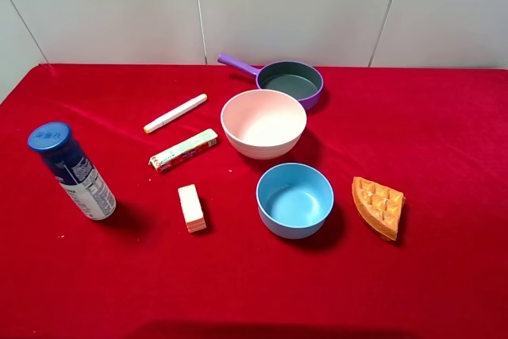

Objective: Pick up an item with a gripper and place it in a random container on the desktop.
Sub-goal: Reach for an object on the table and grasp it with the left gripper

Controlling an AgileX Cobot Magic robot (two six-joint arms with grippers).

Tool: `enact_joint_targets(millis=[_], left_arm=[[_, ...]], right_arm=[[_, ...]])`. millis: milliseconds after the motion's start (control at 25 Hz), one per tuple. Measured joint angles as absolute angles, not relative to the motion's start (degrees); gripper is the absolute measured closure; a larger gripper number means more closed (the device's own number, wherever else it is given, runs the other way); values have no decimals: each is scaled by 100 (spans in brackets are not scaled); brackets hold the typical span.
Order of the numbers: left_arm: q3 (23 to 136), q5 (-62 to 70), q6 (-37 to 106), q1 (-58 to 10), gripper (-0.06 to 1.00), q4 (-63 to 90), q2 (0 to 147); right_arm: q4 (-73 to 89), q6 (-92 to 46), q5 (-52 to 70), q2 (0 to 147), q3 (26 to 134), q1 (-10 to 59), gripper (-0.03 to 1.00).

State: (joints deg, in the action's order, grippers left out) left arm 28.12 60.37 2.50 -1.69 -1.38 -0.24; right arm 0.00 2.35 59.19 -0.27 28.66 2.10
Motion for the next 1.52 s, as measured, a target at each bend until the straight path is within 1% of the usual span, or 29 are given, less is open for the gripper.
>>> enact_joint_targets(millis=[1200,1320,1520], left_arm=[[2924,6028,250,-169,-4,-138,-23],[3090,6023,250,-169,-4,-138,222],[3422,6016,250,-169,-4,-138,1028]], right_arm=[[0,235,5919,-27,2866,210,28],[0,235,5919,-27,2866,210,28],[0,235,5919,-27,2866,210,28]])
